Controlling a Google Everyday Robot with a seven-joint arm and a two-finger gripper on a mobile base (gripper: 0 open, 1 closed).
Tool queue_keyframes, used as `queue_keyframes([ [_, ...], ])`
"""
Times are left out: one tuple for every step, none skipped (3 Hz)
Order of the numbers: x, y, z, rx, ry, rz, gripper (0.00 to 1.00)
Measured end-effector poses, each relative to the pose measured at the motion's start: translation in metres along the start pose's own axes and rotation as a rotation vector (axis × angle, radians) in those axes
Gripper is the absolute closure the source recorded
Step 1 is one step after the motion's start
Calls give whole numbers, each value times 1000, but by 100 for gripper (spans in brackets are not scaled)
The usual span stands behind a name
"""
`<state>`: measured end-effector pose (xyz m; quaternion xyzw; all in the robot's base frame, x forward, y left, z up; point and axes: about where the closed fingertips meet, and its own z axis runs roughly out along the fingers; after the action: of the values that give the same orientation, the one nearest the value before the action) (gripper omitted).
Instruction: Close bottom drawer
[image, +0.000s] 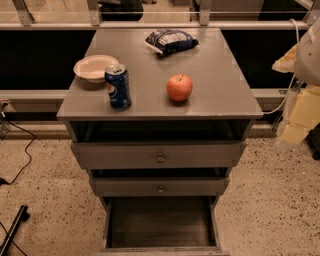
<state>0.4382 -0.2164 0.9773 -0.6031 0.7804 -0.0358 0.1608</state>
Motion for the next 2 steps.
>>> queue_keyframes([
  [0, 0, 0, 0, 0, 0, 0],
  [12, 13, 34, -38, -26, 2, 0],
])
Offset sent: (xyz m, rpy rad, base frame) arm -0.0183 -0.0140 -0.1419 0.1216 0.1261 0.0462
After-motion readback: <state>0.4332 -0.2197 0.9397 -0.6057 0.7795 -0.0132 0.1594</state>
